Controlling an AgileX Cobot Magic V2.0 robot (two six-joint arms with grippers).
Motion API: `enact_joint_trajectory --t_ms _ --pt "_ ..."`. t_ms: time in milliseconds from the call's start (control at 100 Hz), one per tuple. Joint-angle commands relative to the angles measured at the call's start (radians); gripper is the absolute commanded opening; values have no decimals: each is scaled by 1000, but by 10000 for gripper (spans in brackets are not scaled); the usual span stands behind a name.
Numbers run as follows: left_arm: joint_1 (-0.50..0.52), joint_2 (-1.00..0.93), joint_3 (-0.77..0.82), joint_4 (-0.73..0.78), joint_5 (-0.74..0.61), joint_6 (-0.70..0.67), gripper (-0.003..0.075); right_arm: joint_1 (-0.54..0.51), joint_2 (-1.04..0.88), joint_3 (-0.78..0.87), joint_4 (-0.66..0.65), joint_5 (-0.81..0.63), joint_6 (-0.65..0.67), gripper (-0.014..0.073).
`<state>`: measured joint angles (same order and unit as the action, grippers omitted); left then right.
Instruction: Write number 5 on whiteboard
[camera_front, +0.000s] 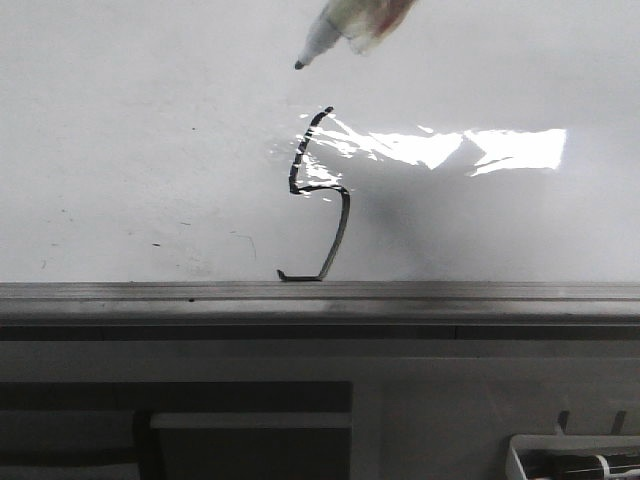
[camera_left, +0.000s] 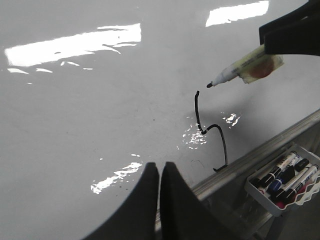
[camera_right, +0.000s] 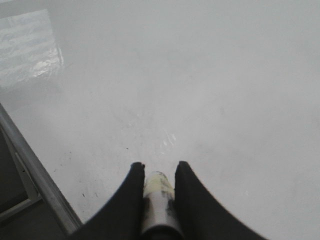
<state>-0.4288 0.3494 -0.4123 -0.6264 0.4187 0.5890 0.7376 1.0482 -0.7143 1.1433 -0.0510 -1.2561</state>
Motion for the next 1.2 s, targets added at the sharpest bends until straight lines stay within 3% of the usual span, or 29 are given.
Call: enact_joint_trajectory --t_ms 0,230,1190 --pt "3 4 -25 -28 -55 -10 -20 -24 -4 -37 -4 -39 -7 -48" --pt "3 4 -25 -28 -55 -10 -20 -58 7 -25 1 14 -7 -48" --pt "3 4 -25 -28 -55 -10 -20 -58 89 -15 1 -8 -7 -48"
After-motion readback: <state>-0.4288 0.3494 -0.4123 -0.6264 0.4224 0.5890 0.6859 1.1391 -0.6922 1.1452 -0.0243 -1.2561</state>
